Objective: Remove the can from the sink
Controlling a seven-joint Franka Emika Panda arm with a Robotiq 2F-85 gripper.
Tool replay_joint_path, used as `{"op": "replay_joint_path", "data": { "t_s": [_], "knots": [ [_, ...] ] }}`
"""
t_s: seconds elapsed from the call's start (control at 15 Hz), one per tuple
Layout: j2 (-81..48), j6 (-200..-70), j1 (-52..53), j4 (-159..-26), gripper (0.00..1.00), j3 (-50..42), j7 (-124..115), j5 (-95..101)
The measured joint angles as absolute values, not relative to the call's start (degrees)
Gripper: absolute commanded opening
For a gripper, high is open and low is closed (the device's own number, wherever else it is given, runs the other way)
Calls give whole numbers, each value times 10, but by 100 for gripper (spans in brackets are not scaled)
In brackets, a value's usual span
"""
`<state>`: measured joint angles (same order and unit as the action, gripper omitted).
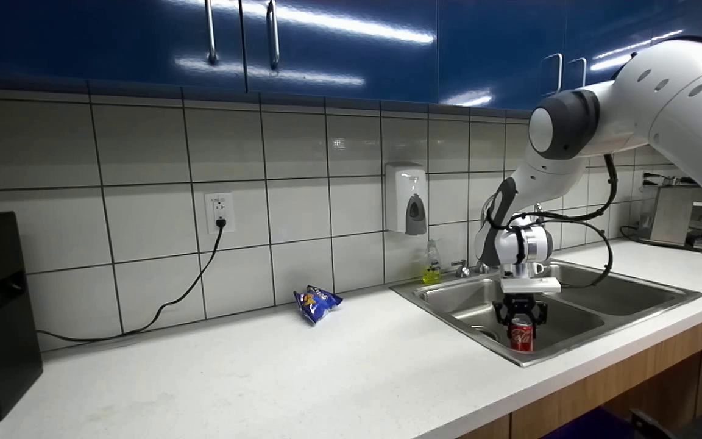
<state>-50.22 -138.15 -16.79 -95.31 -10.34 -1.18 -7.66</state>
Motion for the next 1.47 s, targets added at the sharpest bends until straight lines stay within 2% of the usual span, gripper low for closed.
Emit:
{"op": "replay_joint_path", "data": {
  "t_s": [0.67,1.47],
  "knots": [
    [-371,-1356,-143,-1037,38,-122,-22,-55],
    [-189,-1350,-42,-1208,38,-129,-53,77]
  ]
}}
